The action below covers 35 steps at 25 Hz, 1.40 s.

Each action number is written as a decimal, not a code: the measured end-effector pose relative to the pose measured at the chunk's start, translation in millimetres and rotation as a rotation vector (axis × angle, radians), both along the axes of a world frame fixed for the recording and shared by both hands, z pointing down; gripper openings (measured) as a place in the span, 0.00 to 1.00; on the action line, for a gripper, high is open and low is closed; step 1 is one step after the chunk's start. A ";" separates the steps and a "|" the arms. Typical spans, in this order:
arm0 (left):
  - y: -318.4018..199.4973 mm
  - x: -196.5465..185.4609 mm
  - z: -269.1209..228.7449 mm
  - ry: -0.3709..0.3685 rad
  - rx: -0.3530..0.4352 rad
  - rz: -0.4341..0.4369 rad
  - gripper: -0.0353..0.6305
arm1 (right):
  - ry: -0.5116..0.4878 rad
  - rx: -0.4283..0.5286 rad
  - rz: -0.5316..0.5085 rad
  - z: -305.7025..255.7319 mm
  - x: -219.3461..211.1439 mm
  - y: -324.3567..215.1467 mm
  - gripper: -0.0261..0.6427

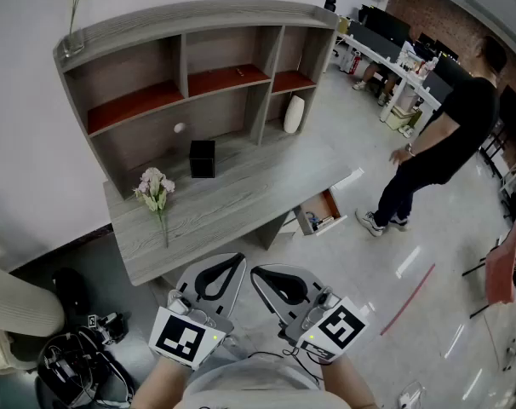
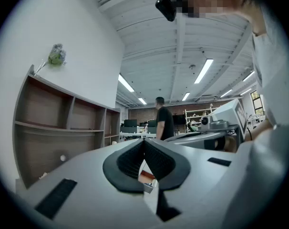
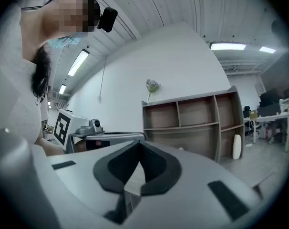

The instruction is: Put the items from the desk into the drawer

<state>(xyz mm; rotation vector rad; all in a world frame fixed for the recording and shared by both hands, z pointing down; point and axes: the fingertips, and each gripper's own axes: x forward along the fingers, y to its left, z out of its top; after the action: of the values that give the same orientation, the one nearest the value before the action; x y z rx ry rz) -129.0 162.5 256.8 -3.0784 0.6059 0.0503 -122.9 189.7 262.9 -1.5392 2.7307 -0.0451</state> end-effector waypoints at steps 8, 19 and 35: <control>14.6 13.6 0.7 -0.002 -0.008 0.001 0.07 | -0.003 -0.004 0.008 -2.7 14.1 14.8 0.05; 10.1 -4.2 2.3 0.004 -0.014 -0.027 0.07 | -0.021 -0.002 -0.023 -0.5 -2.5 9.8 0.05; -52.1 -44.9 9.1 0.041 -0.037 -0.123 0.07 | -0.024 0.005 -0.069 0.4 -21.9 -52.5 0.05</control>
<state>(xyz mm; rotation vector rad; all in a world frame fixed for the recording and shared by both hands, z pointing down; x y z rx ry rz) -173.9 110.4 265.8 -3.0746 0.8061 0.1023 -144.7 137.2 263.3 -1.4332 2.7628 -0.0566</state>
